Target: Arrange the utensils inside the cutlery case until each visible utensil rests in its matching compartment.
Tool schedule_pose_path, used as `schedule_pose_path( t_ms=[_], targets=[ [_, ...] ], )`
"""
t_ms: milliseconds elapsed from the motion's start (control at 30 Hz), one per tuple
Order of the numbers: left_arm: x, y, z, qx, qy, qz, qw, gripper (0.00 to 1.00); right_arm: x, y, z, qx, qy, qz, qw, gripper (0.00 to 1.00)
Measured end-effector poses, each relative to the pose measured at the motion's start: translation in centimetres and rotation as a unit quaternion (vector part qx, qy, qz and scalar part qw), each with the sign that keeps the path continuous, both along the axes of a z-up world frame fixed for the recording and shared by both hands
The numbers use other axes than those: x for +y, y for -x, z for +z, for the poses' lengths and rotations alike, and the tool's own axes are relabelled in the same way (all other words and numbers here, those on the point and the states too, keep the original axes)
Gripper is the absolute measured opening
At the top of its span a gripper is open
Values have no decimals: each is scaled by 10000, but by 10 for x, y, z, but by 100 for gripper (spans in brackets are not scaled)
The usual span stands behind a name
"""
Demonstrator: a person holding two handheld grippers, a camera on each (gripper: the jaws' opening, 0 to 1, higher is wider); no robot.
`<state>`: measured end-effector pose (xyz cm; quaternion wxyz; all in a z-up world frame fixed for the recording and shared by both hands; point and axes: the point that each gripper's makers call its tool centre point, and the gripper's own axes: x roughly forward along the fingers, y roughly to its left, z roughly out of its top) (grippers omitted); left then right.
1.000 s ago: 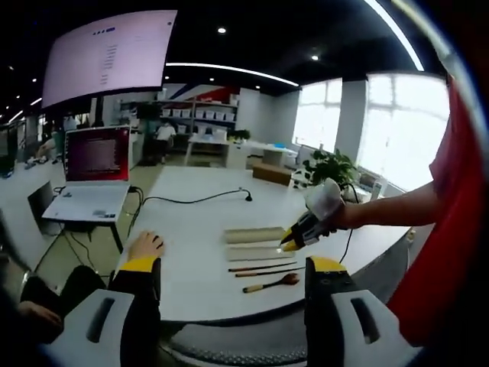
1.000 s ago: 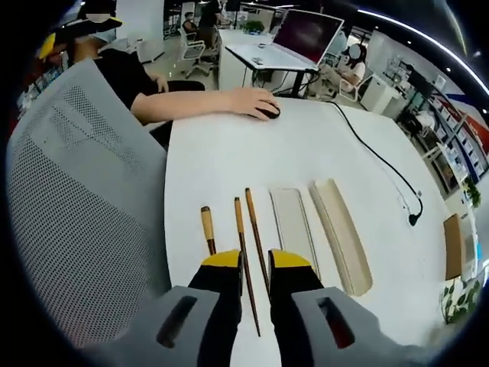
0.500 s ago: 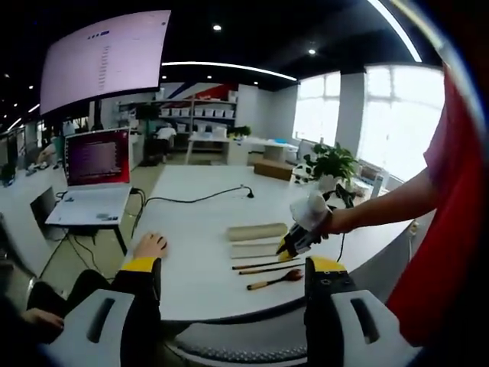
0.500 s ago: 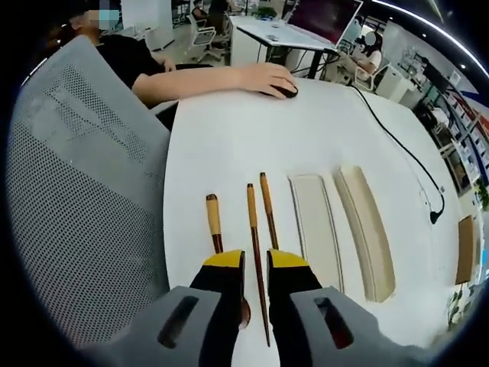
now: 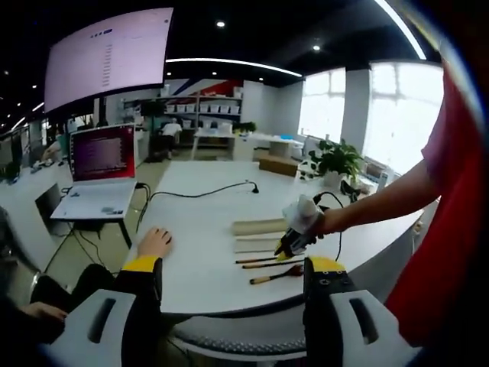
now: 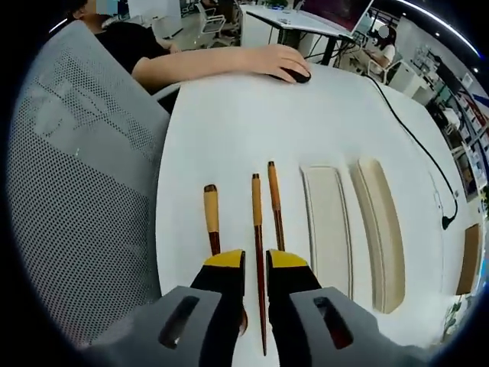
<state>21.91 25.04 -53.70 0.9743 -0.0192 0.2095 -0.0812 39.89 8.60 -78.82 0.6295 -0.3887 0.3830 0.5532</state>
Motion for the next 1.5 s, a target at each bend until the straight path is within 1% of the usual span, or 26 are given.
schedule_pose_path(
  t_ms=[133,167,233,367,467,700,833,1000,1167,1233,1333,1500],
  targets=[
    [0,1,1,-5,22,13,10000,77,0,0,-7,32,116,45,9999,8],
    [0,2,1,15,19,-11,10000,77,2,-3,-14,26,175,47,9998,8],
    [2,3,0,59,-53,-41,10000,77,4,-2,-10,29,265,63,9996,8],
    [7,3,-2,76,-17,-9,10000,77,1,-8,-17,-18,355,33,9994,10],
    [6,1,-3,86,-1,1,10000,77,0,-7,-20,90,356,5,9993,8],
    [3,-3,-6,98,2,-57,9999,77,0,-11,-24,122,408,8,9991,8],
    [3,-4,-6,95,10,-64,9999,77,4,-6,-25,130,453,66,9989,7],
    [5,-4,-6,104,10,-47,9999,77,4,0,-28,77,606,202,9979,6],
    [5,-4,-8,111,34,-5,9999,77,1,5,-32,112,731,154,9971,2],
    [5,-4,-9,121,46,-7,9999,77,4,3,-30,121,687,53,9976,2],
    [3,-5,-11,134,59,-38,9999,76,5,4,-31,39,785,214,9967,2],
    [1,-7,-9,121,22,-115,9999,76,5,2,-30,63,880,219,9959,1]
  ],
)
